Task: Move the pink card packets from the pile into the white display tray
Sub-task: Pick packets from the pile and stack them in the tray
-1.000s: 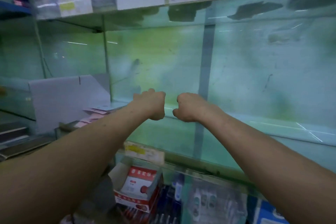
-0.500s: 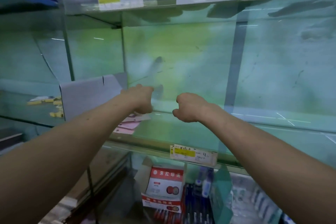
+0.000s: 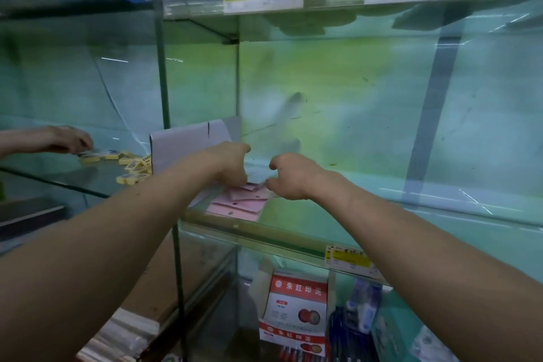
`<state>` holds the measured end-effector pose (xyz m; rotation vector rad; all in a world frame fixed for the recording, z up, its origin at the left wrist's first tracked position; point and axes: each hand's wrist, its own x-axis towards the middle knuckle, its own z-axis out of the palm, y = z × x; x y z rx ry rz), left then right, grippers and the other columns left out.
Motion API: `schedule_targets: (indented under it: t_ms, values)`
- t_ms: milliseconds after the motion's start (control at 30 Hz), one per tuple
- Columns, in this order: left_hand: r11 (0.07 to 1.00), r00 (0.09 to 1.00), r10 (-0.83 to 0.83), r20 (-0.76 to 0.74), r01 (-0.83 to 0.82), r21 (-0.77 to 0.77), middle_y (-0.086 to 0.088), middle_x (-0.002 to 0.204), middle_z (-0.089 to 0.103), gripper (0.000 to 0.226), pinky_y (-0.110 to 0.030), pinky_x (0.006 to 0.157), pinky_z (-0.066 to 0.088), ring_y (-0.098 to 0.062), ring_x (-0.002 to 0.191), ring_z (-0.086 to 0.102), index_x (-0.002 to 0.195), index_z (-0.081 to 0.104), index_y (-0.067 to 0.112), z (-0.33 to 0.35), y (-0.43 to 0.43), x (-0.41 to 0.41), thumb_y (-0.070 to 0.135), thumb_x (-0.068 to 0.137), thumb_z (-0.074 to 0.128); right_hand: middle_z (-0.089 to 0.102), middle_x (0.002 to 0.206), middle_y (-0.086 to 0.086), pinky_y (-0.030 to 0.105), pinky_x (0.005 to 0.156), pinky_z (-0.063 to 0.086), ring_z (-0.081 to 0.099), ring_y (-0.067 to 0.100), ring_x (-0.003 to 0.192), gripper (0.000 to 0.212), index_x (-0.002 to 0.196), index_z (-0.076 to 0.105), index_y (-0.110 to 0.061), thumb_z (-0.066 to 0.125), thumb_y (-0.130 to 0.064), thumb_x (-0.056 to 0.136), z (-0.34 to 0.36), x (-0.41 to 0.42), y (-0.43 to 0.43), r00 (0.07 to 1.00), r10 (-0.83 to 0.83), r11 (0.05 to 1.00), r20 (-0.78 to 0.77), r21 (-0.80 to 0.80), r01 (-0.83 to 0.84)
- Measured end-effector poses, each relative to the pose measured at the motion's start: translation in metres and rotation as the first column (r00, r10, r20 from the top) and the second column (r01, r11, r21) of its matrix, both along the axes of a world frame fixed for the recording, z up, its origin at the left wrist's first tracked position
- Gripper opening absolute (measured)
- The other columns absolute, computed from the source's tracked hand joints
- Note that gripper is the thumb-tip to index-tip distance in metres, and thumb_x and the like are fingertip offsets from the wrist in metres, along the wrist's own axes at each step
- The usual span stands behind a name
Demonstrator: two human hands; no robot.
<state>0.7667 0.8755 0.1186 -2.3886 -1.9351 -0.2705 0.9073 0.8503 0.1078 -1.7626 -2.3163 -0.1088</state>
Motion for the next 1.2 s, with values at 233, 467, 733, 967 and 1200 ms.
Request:
schedule_targets:
  t_ms: [233, 467, 733, 967, 1200]
  values:
    - [1.0, 1.0, -0.008, -0.009, 0.008, -0.016, -0.011, 0.145, 0.042, 0.066, -0.036, 0.104, 0.04, -0.028, 0.128, 0.044, 0.143, 0.033, 0.013, -0.008, 0.008, -0.005, 0.02, 0.086, 0.065, 0.058, 0.128, 0.007, 0.029, 0.088, 0.045, 0.056, 0.027, 0.113, 0.036, 0.126, 0.058, -0.016, 0.053, -0.017, 0.091, -0.013, -0.021, 0.015, 0.998, 0.034, 0.999, 0.044, -0.016, -0.034]
    - [0.995, 0.998, -0.03, 0.056, 0.035, -0.09, -0.008, 0.151, 0.033, 0.075, -0.031, 0.104, 0.037, -0.024, 0.133, 0.04, 0.15, 0.022, 0.015, -0.015, 0.009, 0.002, 0.018, 0.087, 0.063, 0.066, 0.115, 0.004, 0.027, 0.074, 0.042, 0.059, 0.027, 0.104, 0.027, 0.112, 0.07, -0.029, 0.054, -0.021, 0.092, -0.025, -0.012, 0.02, 0.996, 0.065, 0.986, 0.067, 0.15, -0.075]
    - [0.977, 0.958, -0.118, 0.262, 0.065, 0.203, -0.01, 0.093, 0.07, 0.022, -0.031, 0.074, 0.05, -0.029, 0.088, 0.063, 0.098, 0.073, 0.013, -0.005, 0.009, 0.008, 0.022, 0.091, 0.054, 0.068, 0.109, 0.011, 0.036, 0.076, 0.046, 0.06, 0.033, 0.1, 0.027, 0.106, 0.068, -0.016, 0.045, -0.018, 0.093, -0.001, 0.014, 0.015, 0.988, 0.074, 0.935, -0.136, 0.354, -0.021]
    - [0.986, 0.596, -0.152, 0.788, 0.033, 0.165, -0.009, 0.071, 0.046, 0.022, -0.029, 0.063, 0.04, -0.02, 0.067, 0.043, 0.075, 0.051, 0.013, 0.004, 0.008, 0.024, 0.016, 0.097, 0.049, 0.055, 0.116, 0.014, 0.032, 0.072, 0.038, 0.052, 0.034, 0.107, 0.027, 0.114, 0.048, -0.007, 0.052, -0.018, 0.09, 0.002, 0.039, 0.013, 0.966, -0.113, 0.956, -0.232, 0.24, 0.169]
    - [0.992, 0.34, 0.052, 0.939, 0.091, -0.088, -0.004, 0.081, 0.057, 0.012, -0.029, 0.057, 0.051, -0.017, 0.064, 0.053, 0.091, 0.058, 0.015, -0.001, 0.002, 0.039, 0.012, 0.097, 0.049, 0.044, 0.131, 0.009, 0.038, 0.097, 0.035, 0.039, 0.029, 0.124, 0.069, 0.135, 0.035, -0.014, 0.063, -0.044, 0.08, -0.002, 0.054, 0.001, 0.978, -0.198, 0.943, -0.069, 0.26, 0.209]
